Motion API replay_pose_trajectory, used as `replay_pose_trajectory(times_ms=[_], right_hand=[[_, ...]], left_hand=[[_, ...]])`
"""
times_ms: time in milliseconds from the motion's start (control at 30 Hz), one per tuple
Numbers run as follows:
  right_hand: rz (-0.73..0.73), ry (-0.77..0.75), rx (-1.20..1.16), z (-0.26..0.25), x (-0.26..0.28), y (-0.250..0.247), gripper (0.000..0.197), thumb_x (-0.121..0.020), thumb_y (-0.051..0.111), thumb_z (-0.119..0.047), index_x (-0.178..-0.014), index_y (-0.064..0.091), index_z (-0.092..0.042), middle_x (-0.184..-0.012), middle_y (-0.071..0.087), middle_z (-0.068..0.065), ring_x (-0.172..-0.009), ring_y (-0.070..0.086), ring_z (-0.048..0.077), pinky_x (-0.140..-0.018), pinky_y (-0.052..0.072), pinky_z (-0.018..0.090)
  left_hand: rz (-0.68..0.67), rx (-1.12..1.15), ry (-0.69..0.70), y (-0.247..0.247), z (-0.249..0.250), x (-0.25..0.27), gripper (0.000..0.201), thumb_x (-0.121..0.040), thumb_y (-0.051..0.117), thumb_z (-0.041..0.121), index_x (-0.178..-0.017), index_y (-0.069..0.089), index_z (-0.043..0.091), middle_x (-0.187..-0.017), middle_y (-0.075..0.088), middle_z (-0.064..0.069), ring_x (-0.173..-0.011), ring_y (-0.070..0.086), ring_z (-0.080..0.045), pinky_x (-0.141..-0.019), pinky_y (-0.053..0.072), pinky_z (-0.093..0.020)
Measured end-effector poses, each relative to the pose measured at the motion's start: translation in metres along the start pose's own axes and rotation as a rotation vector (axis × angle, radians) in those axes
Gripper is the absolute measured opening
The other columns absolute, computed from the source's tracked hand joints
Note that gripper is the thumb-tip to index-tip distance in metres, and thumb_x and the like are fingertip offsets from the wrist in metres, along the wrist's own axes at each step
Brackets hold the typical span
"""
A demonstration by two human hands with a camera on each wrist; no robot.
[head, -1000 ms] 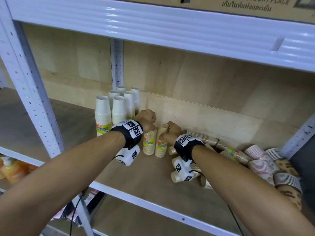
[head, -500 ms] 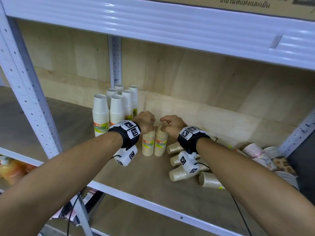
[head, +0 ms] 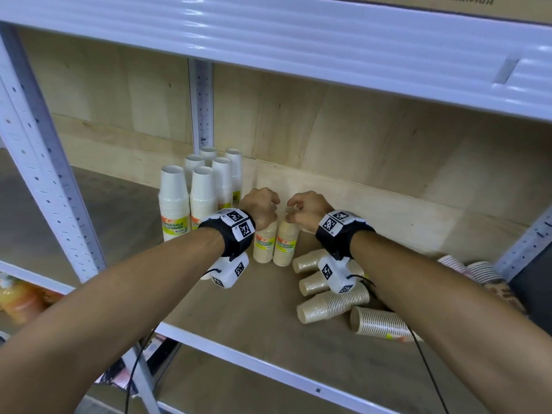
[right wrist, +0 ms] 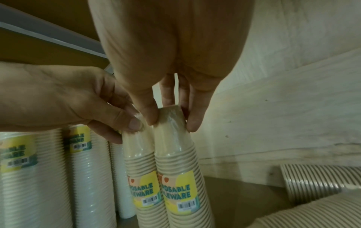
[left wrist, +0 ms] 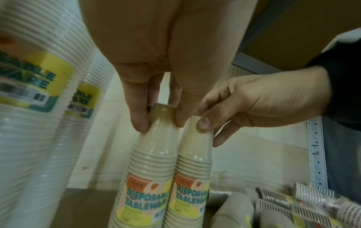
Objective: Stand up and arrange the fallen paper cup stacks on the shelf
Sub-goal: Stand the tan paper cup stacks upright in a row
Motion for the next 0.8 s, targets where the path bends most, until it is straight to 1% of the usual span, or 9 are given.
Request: replay_pose_trajectory(times_ms=[67, 133, 200, 333, 400, 467, 567, 667, 800], right_hand=[[0.027, -0.003, 0.003, 0.001, -0.004, -0.002, 0.033, -0.077, 0.075, -0.021, -0.109, 0.07, -0.018, -0.099, 0.062, 0.002, -0.093, 0.06, 0.02, -0.065, 0.04, 0.022], [0.053, -0.001, 0.0, 0.002, -0.009, -0.003, 0.03, -0.078, 0.073, -0.021, -0.107, 0.07, -0.018, -0.099, 0.065, 0.004, -0.091, 0.062, 0.021, -0.058, 0.039, 0.019], [0.072, -0.002, -0.009, 0.003, -0.015, -0.001, 0.028, -0.078, 0.073, -0.021, -0.105, 0.07, -0.017, -0.099, 0.067, 0.006, -0.09, 0.063, 0.022, -0.057, 0.04, 0.019], [0.078, 0.011, -0.034, 0.008, -0.028, 0.002, 0.028, -0.078, 0.072, -0.02, -0.106, 0.069, -0.015, -0.101, 0.068, 0.008, -0.089, 0.064, 0.024, -0.066, 0.043, 0.024], [0.066, 0.018, -0.036, 0.011, -0.035, 0.005, 0.031, -0.079, 0.072, -0.02, -0.109, 0.068, -0.014, -0.103, 0.067, 0.008, -0.091, 0.064, 0.024, -0.068, 0.043, 0.024], [0.056, 0.022, -0.027, 0.014, -0.042, 0.007, 0.034, -0.079, 0.073, -0.021, -0.111, 0.068, -0.015, -0.105, 0.066, 0.007, -0.092, 0.063, 0.023, -0.07, 0.043, 0.025], [0.051, 0.016, -0.031, 0.018, -0.05, 0.01, 0.033, -0.079, 0.073, -0.021, -0.111, 0.068, -0.016, -0.107, 0.065, 0.007, -0.092, 0.062, 0.022, -0.072, 0.042, 0.025], [0.066, 0.019, -0.047, 0.019, -0.056, 0.01, 0.031, -0.079, 0.072, -0.02, -0.11, 0.069, -0.019, -0.109, 0.065, 0.006, -0.092, 0.061, 0.021, -0.073, 0.042, 0.024], [0.053, 0.022, -0.058, 0.022, -0.059, 0.012, 0.04, -0.08, 0.073, -0.024, -0.119, 0.066, -0.02, -0.116, 0.063, 0.006, -0.102, 0.061, 0.022, -0.077, 0.041, 0.023]], left_hand=[[0.03, 0.004, 0.008, 0.0, 0.001, -0.007, 0.041, -0.09, 0.064, 0.012, -0.13, 0.06, 0.013, -0.125, 0.067, -0.005, -0.116, 0.06, -0.022, -0.088, 0.046, -0.024], [0.049, 0.021, 0.007, 0.0, 0.002, -0.015, 0.039, -0.09, 0.062, 0.011, -0.129, 0.061, 0.012, -0.123, 0.068, -0.005, -0.115, 0.06, -0.022, -0.086, 0.045, -0.022], [0.056, 0.04, 0.0, 0.001, 0.002, -0.022, 0.039, -0.09, 0.061, 0.009, -0.13, 0.06, 0.011, -0.123, 0.067, -0.006, -0.116, 0.06, -0.023, -0.085, 0.044, -0.021], [0.054, 0.059, -0.031, 0.007, 0.0, -0.037, 0.039, -0.09, 0.06, 0.007, -0.129, 0.06, 0.01, -0.122, 0.067, -0.008, -0.114, 0.061, -0.024, -0.093, 0.051, -0.029], [0.055, 0.051, -0.043, 0.011, -0.003, -0.044, 0.038, -0.089, 0.06, 0.006, -0.126, 0.062, 0.01, -0.118, 0.069, -0.008, -0.111, 0.062, -0.025, -0.094, 0.052, -0.033], [0.052, 0.038, -0.052, 0.014, -0.005, -0.049, 0.032, -0.087, 0.059, 0.006, -0.119, 0.065, 0.008, -0.114, 0.07, -0.01, -0.108, 0.063, -0.027, -0.093, 0.053, -0.038], [0.037, 0.012, -0.069, 0.019, -0.008, -0.055, 0.017, -0.086, 0.057, 0.004, -0.1, 0.066, 0.006, -0.106, 0.072, -0.011, -0.102, 0.064, -0.03, -0.09, 0.055, -0.041], [0.045, 0.002, -0.088, 0.024, -0.01, -0.058, 0.023, -0.087, 0.056, 0.005, -0.108, 0.067, 0.006, -0.105, 0.071, -0.011, -0.1, 0.065, -0.03, -0.088, 0.055, -0.042], [0.039, -0.003, -0.1, 0.024, -0.01, -0.062, 0.026, -0.088, 0.055, 0.003, -0.111, 0.067, 0.006, -0.108, 0.07, -0.011, -0.102, 0.065, -0.03, -0.089, 0.055, -0.042]])
Point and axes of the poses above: each hand's wrist, its own x-axis away from the middle knuckle, its own y-axis out of the palm, z = x × y, the point moved 1 cm from there along -x, towards the middle knuckle
